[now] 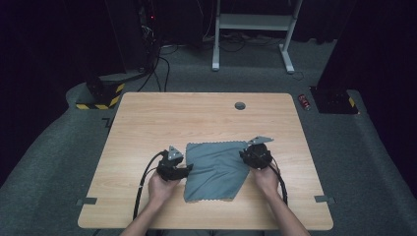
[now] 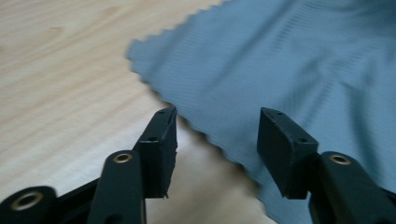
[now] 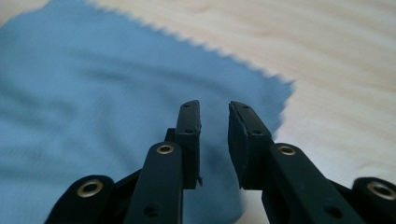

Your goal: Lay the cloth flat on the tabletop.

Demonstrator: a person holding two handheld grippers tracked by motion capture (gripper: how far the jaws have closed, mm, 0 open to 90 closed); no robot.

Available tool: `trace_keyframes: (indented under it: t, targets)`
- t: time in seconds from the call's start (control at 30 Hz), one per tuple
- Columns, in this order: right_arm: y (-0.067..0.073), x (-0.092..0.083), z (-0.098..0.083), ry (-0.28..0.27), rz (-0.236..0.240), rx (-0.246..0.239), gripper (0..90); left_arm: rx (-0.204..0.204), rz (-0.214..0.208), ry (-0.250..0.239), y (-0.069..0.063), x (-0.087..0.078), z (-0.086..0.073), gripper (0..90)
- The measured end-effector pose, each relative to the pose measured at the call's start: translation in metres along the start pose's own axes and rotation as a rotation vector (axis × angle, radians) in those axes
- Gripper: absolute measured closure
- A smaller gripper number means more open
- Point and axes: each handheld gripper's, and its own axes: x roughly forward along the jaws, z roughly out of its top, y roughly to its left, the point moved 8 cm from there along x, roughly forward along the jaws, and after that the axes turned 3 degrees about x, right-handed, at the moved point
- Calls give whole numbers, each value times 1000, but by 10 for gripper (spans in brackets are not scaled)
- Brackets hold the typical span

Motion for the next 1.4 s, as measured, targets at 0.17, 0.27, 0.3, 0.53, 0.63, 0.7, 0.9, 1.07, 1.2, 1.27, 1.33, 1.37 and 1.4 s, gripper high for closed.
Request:
trace_keyframes:
  t: [0.17, 0.27, 0.3, 0.53, 0.63, 0.7, 0.9, 1.07, 1.2, 1.27, 1.33, 1.37, 1.4]
  targets:
    - [17, -2, -17, 37, 25, -54, 744, 60, 1, 54, -7, 6, -4, 561]
    - [19, 6, -23, 74, 13, -73, 758, 43, 7, 57, -2, 12, -1, 572]
    - [18, 8, -23, 71, 15, -66, 765, 61, 27, 57, 2, 14, 1, 572]
    - [6, 26, -4, 66, -24, -36, 737, 38, 105, 89, 29, 27, 15, 502]
    - [10, 22, -4, 46, -1, -27, 709, 14, 71, 73, 23, 24, 12, 470]
    - [16, 13, -7, 20, 27, -24, 696, 9, 45, 47, 13, 14, 3, 463]
    - [38, -18, -33, 1, 87, -63, 670, -2, 34, 14, 2, -2, -13, 422]
    - [42, -15, -45, 28, 86, -67, 673, -3, 52, -15, 2, -2, -20, 395]
    - [44, -12, -47, 34, 63, -111, 777, -2, 64, -31, -1, -3, -23, 372]
    - [45, -12, -48, 35, 68, -134, 870, -1, 66, -30, -1, -3, -23, 368]
    - [45, -12, -48, 36, 65, -146, 881, -2, 68, -30, -1, -3, -23, 362]
    - [46, -12, -47, 41, 60, -164, 891, -5, 68, -29, -1, -3, -23, 359]
    - [46, -12, -46, 40, 62, -160, 892, -5, 68, -29, -1, -3, -23, 358]
